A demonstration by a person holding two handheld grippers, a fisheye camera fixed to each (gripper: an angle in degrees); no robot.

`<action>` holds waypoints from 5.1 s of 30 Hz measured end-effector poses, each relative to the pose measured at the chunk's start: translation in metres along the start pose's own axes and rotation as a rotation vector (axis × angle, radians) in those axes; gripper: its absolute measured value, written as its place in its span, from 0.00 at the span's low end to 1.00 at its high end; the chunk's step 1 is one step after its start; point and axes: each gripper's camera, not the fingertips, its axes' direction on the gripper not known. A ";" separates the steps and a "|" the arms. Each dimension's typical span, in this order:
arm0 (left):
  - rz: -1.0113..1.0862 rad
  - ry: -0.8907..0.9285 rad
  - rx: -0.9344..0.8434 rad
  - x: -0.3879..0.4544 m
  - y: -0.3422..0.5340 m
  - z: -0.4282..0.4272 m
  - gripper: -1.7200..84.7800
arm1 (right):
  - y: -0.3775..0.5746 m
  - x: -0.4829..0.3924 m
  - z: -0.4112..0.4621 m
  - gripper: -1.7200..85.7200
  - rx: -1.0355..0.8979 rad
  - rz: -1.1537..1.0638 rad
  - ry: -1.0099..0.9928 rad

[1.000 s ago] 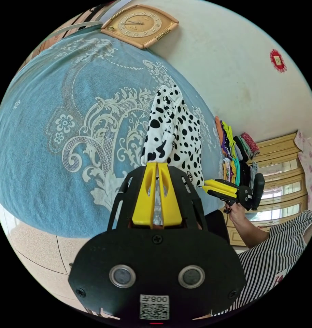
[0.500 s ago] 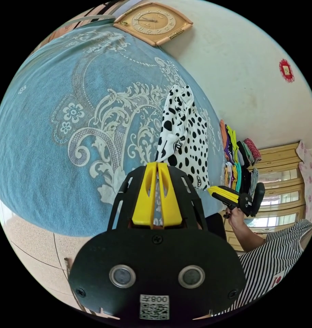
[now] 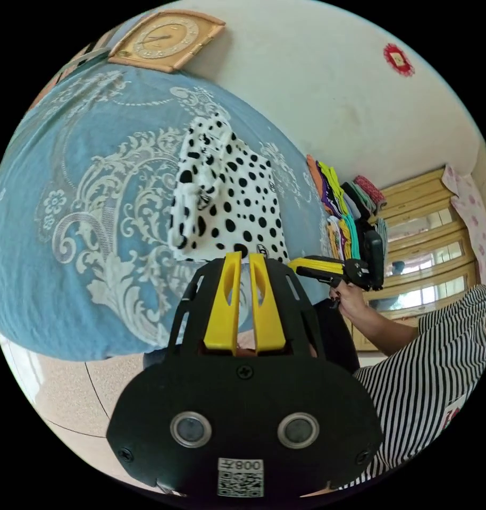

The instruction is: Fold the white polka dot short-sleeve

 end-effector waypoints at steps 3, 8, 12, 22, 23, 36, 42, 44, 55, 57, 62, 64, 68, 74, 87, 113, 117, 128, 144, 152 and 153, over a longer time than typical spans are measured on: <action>-0.012 0.136 -0.088 0.008 -0.006 0.041 0.08 | 0.010 0.011 0.006 0.03 0.020 0.025 -0.040; -0.206 0.429 -0.114 -0.018 -0.002 0.092 0.11 | 0.029 0.029 0.015 0.03 0.066 0.047 -0.101; -0.328 0.573 -0.076 -0.034 0.002 0.113 0.12 | 0.040 0.040 0.025 0.03 0.086 0.052 -0.126; -0.450 0.690 0.002 -0.058 0.010 0.132 0.05 | 0.072 0.090 0.073 0.03 0.065 0.117 -0.252; -0.455 0.699 0.009 -0.059 0.011 0.133 0.05 | 0.079 0.103 0.080 0.04 0.070 0.162 -0.299; -0.451 0.765 0.028 -0.057 0.019 0.139 0.05 | 0.115 0.203 0.192 0.11 0.154 0.495 -0.940; -0.372 0.661 0.020 -0.050 0.026 0.143 0.08 | 0.128 0.216 0.226 0.10 0.157 0.545 -0.966; -0.334 0.623 0.003 -0.043 0.027 0.145 0.09 | 0.134 0.221 0.237 0.10 0.160 0.566 -0.971; -0.310 0.539 -0.055 -0.027 0.028 0.167 0.04 | 0.135 0.227 0.279 0.12 0.131 0.570 -0.980; -0.310 0.566 -0.053 -0.027 0.031 0.165 0.04 | 0.135 0.228 0.285 0.12 0.133 0.573 -0.996; -0.308 0.619 -0.047 -0.026 0.037 0.162 0.03 | 0.131 0.226 0.303 0.12 0.128 0.573 -1.052; -0.308 0.635 -0.042 -0.026 0.037 0.161 0.03 | 0.129 0.224 0.309 0.12 0.127 0.574 -1.073; -0.296 0.638 -0.050 -0.026 0.037 0.159 0.03 | 0.123 0.218 0.322 0.12 0.115 0.572 -1.115; -0.288 0.620 -0.057 -0.029 0.039 0.151 0.04 | 0.118 0.211 0.333 0.07 0.111 0.554 -1.155; -0.413 0.617 0.079 -0.084 0.074 0.076 0.11 | 0.103 0.199 0.307 0.05 0.162 0.527 -1.189; -0.723 0.823 0.339 -0.171 0.090 0.012 0.17 | 0.058 0.183 0.242 0.05 0.211 0.449 -1.175; -0.778 0.877 0.338 -0.172 0.092 0.010 0.18 | 0.051 0.183 0.233 0.05 0.214 0.438 -1.173; -0.888 0.871 0.454 -0.196 0.095 -0.015 0.17 | 0.048 0.189 0.209 0.05 0.224 0.426 -1.176; -0.859 0.796 0.479 -0.196 0.103 -0.049 0.06 | 0.064 0.209 0.188 0.05 0.178 0.467 -1.114; -0.833 0.753 0.400 -0.182 0.122 -0.056 0.05 | 0.103 0.218 0.191 0.05 0.093 0.547 -1.057; -0.835 0.745 0.388 -0.179 0.127 -0.057 0.05 | 0.106 0.217 0.192 0.05 0.086 0.554 -1.052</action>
